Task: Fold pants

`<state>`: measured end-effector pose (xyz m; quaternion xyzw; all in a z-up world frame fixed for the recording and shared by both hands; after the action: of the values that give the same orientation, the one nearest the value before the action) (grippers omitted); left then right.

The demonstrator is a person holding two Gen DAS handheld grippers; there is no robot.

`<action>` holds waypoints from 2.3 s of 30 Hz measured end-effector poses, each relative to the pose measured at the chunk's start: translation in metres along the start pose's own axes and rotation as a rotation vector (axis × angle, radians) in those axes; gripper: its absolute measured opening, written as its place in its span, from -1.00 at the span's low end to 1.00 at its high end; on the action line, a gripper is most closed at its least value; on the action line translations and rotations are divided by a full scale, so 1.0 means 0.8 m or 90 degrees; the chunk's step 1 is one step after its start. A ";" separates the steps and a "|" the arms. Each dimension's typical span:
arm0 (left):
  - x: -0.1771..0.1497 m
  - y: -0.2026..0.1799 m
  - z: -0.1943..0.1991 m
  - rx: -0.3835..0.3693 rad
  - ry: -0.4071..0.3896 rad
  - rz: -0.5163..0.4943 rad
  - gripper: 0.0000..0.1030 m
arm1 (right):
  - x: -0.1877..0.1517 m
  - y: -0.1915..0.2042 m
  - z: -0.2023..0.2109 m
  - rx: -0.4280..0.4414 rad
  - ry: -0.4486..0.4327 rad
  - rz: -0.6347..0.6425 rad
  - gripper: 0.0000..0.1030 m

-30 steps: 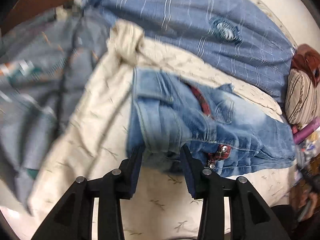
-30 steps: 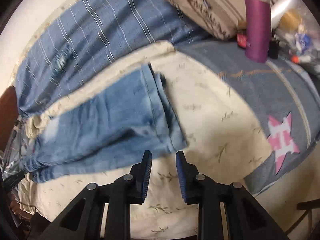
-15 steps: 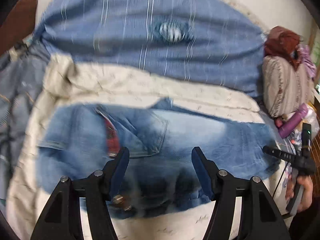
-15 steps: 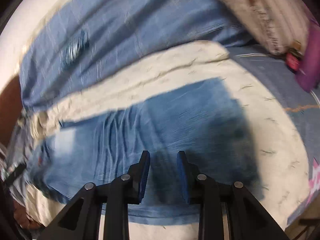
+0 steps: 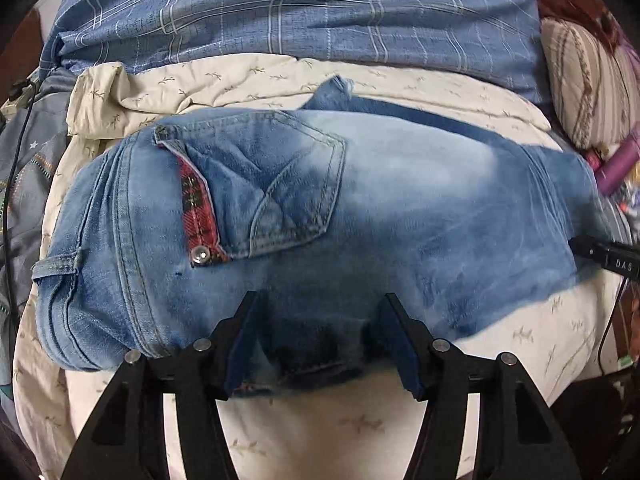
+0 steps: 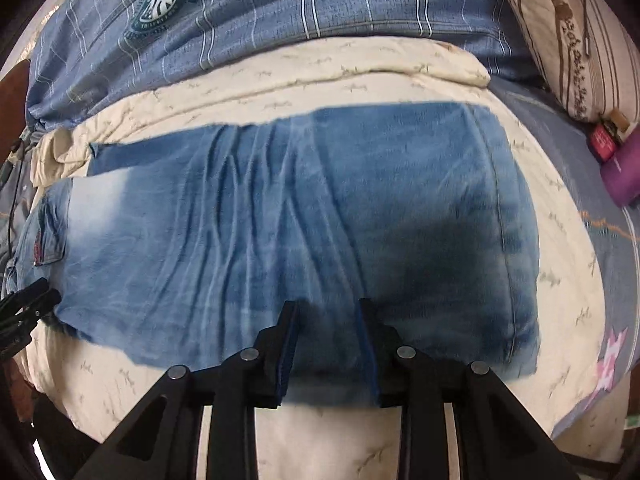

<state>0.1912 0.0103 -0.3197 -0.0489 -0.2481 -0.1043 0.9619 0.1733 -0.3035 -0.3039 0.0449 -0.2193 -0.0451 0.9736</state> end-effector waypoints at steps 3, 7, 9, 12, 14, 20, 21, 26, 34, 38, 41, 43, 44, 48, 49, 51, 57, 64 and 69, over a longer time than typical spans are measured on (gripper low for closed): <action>-0.011 -0.001 0.002 0.002 -0.017 -0.014 0.20 | -0.017 0.006 0.004 0.034 0.035 -0.009 -0.35; -0.013 -0.001 0.009 0.000 -0.021 -0.005 0.20 | -0.030 0.003 0.011 0.072 0.040 -0.023 -0.35; -0.008 0.002 0.014 -0.016 -0.014 0.021 0.20 | -0.026 -0.001 0.021 0.105 0.048 -0.033 -0.35; 0.008 0.006 0.036 -0.048 -0.037 0.062 0.19 | 0.001 -0.021 0.048 0.152 -0.006 -0.076 -0.36; 0.025 0.007 0.053 -0.043 -0.081 0.063 0.19 | 0.030 -0.040 0.070 0.139 -0.066 -0.091 -0.36; 0.052 0.035 0.057 0.018 -0.122 0.076 0.20 | 0.080 -0.045 0.040 0.072 -0.070 -0.077 -0.36; 0.050 0.042 0.048 0.023 -0.108 0.090 0.20 | 0.085 -0.043 0.028 0.064 -0.060 -0.078 -0.36; 0.024 0.072 0.016 0.072 -0.046 0.105 0.19 | 0.090 -0.047 -0.006 0.016 -0.013 -0.123 -0.35; 0.018 0.067 0.039 0.069 -0.080 0.087 0.20 | 0.132 0.163 0.025 0.184 -0.053 0.101 -0.33; 0.028 0.093 0.054 0.109 -0.113 0.105 0.20 | 0.138 0.257 0.012 0.254 -0.026 0.146 -0.33; 0.024 0.112 0.044 0.120 -0.088 0.121 0.20 | 0.151 0.290 -0.014 0.242 -0.015 0.149 -0.36; 0.018 0.114 0.038 0.111 -0.078 0.123 0.20 | 0.152 0.301 -0.027 0.254 0.005 0.136 -0.39; 0.016 0.113 0.037 0.113 -0.081 0.114 0.20 | 0.151 0.308 -0.035 0.254 0.017 0.133 -0.40; 0.008 0.109 0.029 0.130 -0.070 0.069 0.24 | 0.150 0.315 -0.075 0.201 0.058 0.126 -0.52; 0.005 0.109 0.026 0.128 -0.065 0.065 0.24 | 0.152 0.310 -0.083 0.186 0.059 0.124 -0.56; 0.002 0.111 0.021 0.117 -0.060 0.066 0.25 | 0.160 0.308 -0.097 0.178 0.058 0.102 -0.69; -0.003 0.109 0.021 0.113 -0.049 0.063 0.25 | 0.179 0.308 -0.107 0.153 0.059 0.082 -0.70; -0.004 0.109 0.034 0.093 -0.032 0.093 0.24 | 0.192 0.293 -0.096 0.177 0.025 -0.002 -0.70; 0.011 0.102 0.071 0.089 -0.083 0.101 0.24 | 0.194 0.238 -0.036 0.220 -0.046 -0.072 -0.60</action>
<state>0.1906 0.0961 -0.2696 -0.0080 -0.3122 -0.0072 0.9500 0.3384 -0.1292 -0.2437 0.2220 -0.2556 -0.0627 0.9389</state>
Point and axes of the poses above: each gripper's, at about its wrist camera, not at the fingertips, and z roughly against the way its jaws point, y to its left, x to its top, the point moved 10 cm from there along -z, roughly the way its jaws point, and after that the axes turned 4 degrees about z, right-handed, at the moved point
